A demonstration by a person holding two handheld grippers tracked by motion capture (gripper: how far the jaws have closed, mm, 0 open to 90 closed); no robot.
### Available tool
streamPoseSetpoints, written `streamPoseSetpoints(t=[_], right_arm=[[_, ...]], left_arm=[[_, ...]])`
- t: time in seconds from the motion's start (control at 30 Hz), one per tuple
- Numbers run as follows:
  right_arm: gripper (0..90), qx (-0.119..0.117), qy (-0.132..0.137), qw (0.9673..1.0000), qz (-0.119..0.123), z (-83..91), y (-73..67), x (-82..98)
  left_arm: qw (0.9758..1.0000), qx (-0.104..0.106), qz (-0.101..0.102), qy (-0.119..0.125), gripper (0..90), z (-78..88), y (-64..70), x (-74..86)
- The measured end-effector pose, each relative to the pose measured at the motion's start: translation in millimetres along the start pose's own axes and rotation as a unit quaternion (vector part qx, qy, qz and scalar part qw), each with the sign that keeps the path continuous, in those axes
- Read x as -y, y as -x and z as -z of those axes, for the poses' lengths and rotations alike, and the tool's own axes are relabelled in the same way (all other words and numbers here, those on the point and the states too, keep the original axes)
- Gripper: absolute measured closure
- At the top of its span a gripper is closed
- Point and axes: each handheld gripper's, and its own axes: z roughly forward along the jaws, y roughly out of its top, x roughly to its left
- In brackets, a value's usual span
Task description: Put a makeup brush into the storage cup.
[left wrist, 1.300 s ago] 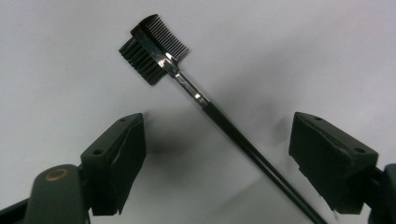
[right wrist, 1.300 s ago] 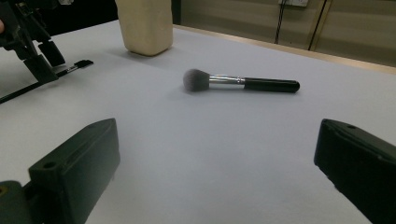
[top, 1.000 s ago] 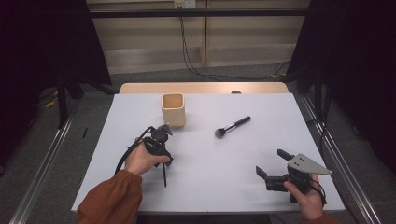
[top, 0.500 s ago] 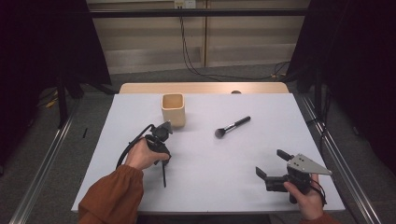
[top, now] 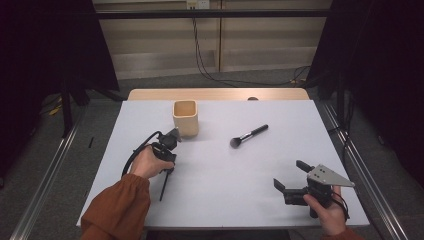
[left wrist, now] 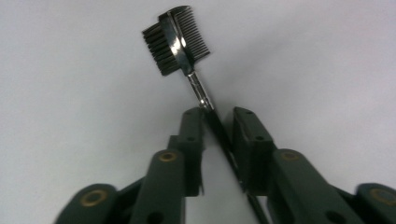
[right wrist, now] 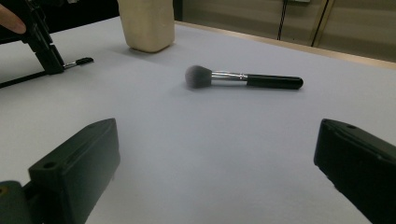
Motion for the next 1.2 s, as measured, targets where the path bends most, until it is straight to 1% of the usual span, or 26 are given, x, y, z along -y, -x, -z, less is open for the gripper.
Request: streamPoseSetpoints(t=[0.13, 0.3, 0.37, 0.43, 0.47, 0.5, 0.53, 0.6, 0.67, 0.77, 0.8, 0.87, 0.93, 1.03, 1.1, 1.17, 1.2], right_arm=[[0.0, -0.001, 0.000, 1.0000, 0.000, -0.3, 0.3, 0.0], [0.0, -0.002, -0.001, 1.0000, 0.000, -0.5, -0.1, 0.0], [0.0, -0.002, -0.001, 1.0000, 0.000, -0.7, -0.1, 0.0], [0.0, -0.002, -0.001, 1.0000, -0.001, -0.7, -0.1, 0.0], [0.0, -0.002, -0.001, 1.0000, 0.000, -0.7, -0.1, 0.0], [0.0, -0.002, -0.002, 1.0000, 0.000, -0.7, 0.0, 0.1], [0.0, -0.001, -0.002, 1.0000, 0.000, -0.7, 0.2, 0.1], [0.0, 0.002, -0.004, 1.0000, -0.001, -0.6, 0.6, 0.3], [0.0, 0.001, -0.003, 1.0000, -0.002, -0.5, 0.9, 0.4], [0.0, 0.001, -0.003, 1.0000, -0.002, -0.5, 0.8, 0.4], [0.0, 0.002, -0.003, 1.0000, -0.003, -0.8, 1.0, 0.4], [0.0, 0.002, -0.004, 1.0000, -0.004, -0.9, 1.1, 0.4], [0.0, 0.002, -0.004, 1.0000, -0.003, -0.8, 1.2, 0.3], [0.0, 0.004, -0.006, 1.0000, -0.005, -1.3, 1.4, 0.5], [0.0, 0.005, -0.007, 1.0000, -0.004, -1.5, 1.6, 0.6], [0.0, 0.005, -0.007, 0.9999, -0.005, -1.6, 1.6, 0.6], [0.0, 0.005, -0.006, 1.0000, -0.004, -1.5, 1.5, 0.6]], left_arm=[[0.9999, -0.010, -0.007, -0.005, 78.0, -0.2, 3.1, -1.4], [1.0000, -0.002, -0.005, 0.003, 77.6, -0.3, 0.7, 1.0], [1.0000, -0.002, -0.007, 0.000, 78.0, -0.2, 0.4, 0.1], [1.0000, -0.006, -0.005, -0.002, 79.1, -0.4, 1.4, -0.9], [0.9999, -0.009, -0.010, -0.005, 79.8, -0.2, 2.0, -1.5], [0.9999, -0.011, -0.010, -0.006, 81.4, -0.2, 2.4, -1.9], [0.9999, -0.007, -0.006, -0.007, 82.8, -0.3, 2.0, -2.0], [1.0000, 0.004, -0.006, -0.004, 85.9, 0.0, -2.1, -1.3], [0.9999, 0.012, -0.005, 0.001, 86.2, 0.2, -4.5, -0.1], [0.9999, 0.008, -0.007, 0.008, 86.3, 0.5, -2.4, 1.7], [0.9999, 0.006, -0.012, 0.009, 86.4, 1.0, -2.7, 2.0], [0.9998, 0.010, -0.010, 0.015, 86.4, 1.5, -3.7, 3.4], [0.9996, 0.014, -0.014, 0.023, 86.4, 2.1, -4.6, 5.9], [0.9991, 0.021, -0.015, 0.034, 86.4, 2.7, -6.9, 8.8], [0.9989, 0.022, -0.012, 0.040, 86.4, 3.3, -7.4, 10.6], [0.9988, 0.023, -0.016, 0.041, 86.4, 3.9, -7.2, 11.9], [0.9986, 0.023, -0.011, 0.047, 86.4, 4.8, -7.1, 12.6]])
